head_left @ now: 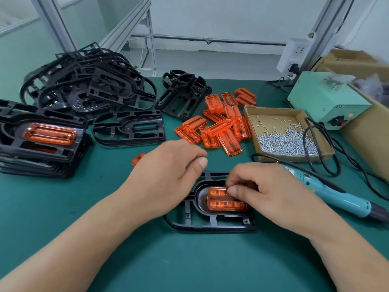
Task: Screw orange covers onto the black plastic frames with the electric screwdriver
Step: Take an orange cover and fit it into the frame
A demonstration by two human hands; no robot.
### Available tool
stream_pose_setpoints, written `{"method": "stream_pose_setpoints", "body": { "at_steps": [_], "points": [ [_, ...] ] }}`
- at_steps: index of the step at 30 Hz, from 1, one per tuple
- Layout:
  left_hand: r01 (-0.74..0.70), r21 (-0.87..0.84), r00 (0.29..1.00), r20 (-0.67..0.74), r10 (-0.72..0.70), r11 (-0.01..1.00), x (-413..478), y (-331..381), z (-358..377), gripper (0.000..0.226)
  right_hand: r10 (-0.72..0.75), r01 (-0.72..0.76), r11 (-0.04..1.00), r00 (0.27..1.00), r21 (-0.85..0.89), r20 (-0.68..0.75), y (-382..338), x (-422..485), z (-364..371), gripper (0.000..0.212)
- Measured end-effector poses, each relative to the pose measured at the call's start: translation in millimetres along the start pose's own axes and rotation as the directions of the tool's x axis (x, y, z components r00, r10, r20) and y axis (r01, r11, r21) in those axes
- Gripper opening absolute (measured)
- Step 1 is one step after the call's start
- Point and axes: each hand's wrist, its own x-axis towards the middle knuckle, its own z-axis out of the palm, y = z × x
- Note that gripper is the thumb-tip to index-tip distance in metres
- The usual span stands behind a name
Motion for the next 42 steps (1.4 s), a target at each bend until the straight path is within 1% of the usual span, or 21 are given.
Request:
{"method": "stream_pose_setpoints", "body": {
  "at_steps": [2, 4, 6, 9, 15, 18, 21, 23, 25, 26, 28, 30, 32, 34, 37, 40, 42],
  "points": [
    [-0.043, 0.051, 0.994, 0.1, 0.037, 0.998, 0, 0, 5, 0.036, -0.028, 0.026, 0.994, 0.999, -0.105, -0.021, -4, 0, 2, 0.004],
    [-0.08, 0.105, 0.987, 0.151, 0.064, 0.991, 0, 0, 10, 0.043, -0.044, 0.037, 0.99, 0.998, -0.139, -0.047, -10, 1, 4, 0.001],
    [-0.075, 0.1, 0.985, 0.164, 0.058, 0.992, 1, -2, 13, 0.046, -0.041, 0.029, 0.986, 0.997, -0.164, -0.069, -15, 0, 7, 0.004],
    [-0.069, 0.051, 0.984, 0.169, 0.059, 0.996, 2, -6, 19, 0.041, -0.027, 0.005, 0.969, 0.996, -0.247, -0.087, -21, 1, 10, 0.009],
    [0.019, -0.024, 0.983, 0.184, -0.014, 1.0, 8, -6, 21, 0.035, 0.012, -0.041, 0.947, 0.996, -0.318, -0.092, -27, -1, 11, 0.017],
    [0.014, -0.025, 0.985, 0.175, -0.01, 1.0, 10, -5, 21, 0.029, 0.024, -0.044, 0.954, 0.997, -0.296, -0.071, -27, -3, 7, 0.02],
    [-0.004, -0.041, 0.983, 0.184, 0.012, 0.999, 8, -8, 19, 0.027, 0.04, -0.057, 0.98, 0.995, -0.19, -0.095, -23, -11, -6, 0.017],
    [-0.025, -0.068, 0.978, 0.203, 0.039, 0.997, 6, -10, 17, 0.026, 0.043, -0.065, 0.975, 0.993, -0.213, -0.109, -16, -25, -18, 0.017],
    [-0.049, -0.076, 0.974, 0.216, 0.065, 0.996, 6, -12, 15, 0.027, 0.044, -0.075, 0.948, 0.993, -0.31, -0.106, -5, -43, -28, 0.021],
    [-0.059, -0.079, 0.973, 0.218, 0.075, 0.995, 7, -13, 14, 0.027, 0.051, -0.094, 0.929, 0.991, -0.358, -0.127, 1, -52, -33, 0.021],
    [-0.054, -0.105, 0.976, 0.205, 0.075, 0.993, 8, -14, 12, 0.027, 0.076, -0.164, 0.883, 0.974, -0.439, -0.213, 16, -67, -41, 0.018],
    [-0.032, -0.142, 0.987, 0.152, 0.054, 0.989, 14, -13, 9, 0.025, 0.119, -0.258, 0.811, 0.951, -0.524, -0.285, 29, -77, -46, 0.023],
    [-0.014, -0.175, 0.996, 0.08, 0.029, 0.984, 23, -8, 6, 0.016, 0.163, -0.325, 0.758, 0.934, -0.566, -0.318, 39, -80, -48, 0.031],
    [0.006, -0.189, 0.999, 0.048, 0.003, 0.982, 38, 2, 2, 0.008, 0.194, -0.347, 0.729, 0.931, -0.589, -0.308, 45, -79, -48, 0.034],
    [-0.014, -0.143, 0.998, 0.055, 0.022, 0.99, 71, 20, 1, 0.011, 0.27, -0.352, 0.695, 0.936, -0.627, -0.226, 47, -75, -49, 0.04],
    [-0.126, -0.031, 0.989, 0.079, 0.128, 0.992, 111, 45, 10, 0.015, 0.327, -0.348, 0.703, 0.933, -0.62, -0.153, 49, -78, -51, 0.046],
    [-0.217, 0.068, 0.968, 0.147, 0.206, 0.974, 137, 60, 23, 0.021, 0.355, -0.35, 0.71, 0.927, -0.611, -0.119, 53, -81, -54, 0.052]
  ]
}}
